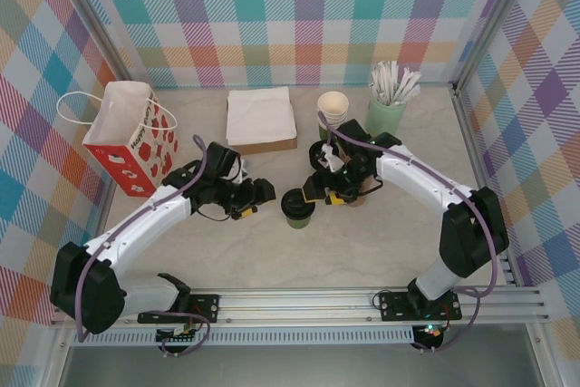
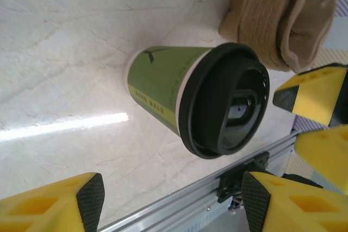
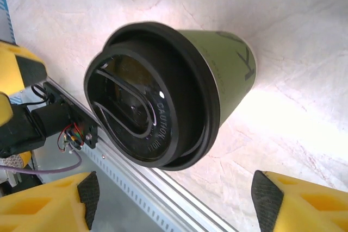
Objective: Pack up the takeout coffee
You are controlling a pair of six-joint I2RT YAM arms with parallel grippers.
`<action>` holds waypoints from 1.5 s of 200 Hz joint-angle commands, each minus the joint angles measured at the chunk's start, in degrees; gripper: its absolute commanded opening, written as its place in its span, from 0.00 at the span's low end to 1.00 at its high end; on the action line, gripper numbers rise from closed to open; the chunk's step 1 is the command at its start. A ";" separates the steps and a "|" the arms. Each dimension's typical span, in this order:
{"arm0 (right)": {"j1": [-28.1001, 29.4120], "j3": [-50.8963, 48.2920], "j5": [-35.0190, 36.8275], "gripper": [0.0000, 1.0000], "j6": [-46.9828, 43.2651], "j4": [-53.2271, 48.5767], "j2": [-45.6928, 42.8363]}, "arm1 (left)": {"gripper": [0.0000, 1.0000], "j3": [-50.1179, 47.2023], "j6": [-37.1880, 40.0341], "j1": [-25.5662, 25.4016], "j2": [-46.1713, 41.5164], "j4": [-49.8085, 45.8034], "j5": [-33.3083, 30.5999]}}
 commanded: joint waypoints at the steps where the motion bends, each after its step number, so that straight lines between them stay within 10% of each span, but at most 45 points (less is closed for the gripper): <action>1: 0.25 2.73 0.86 0.73 -0.86 -0.62 1.74 | 0.71 -2.45 -3.48 -1.66 -1.53 4.43 3.13; 300: 0.42 5.73 10.77 0.56 -1.63 -6.37 12.05 | 0.62 -4.30 -3.36 -9.40 11.59 3.81 -6.93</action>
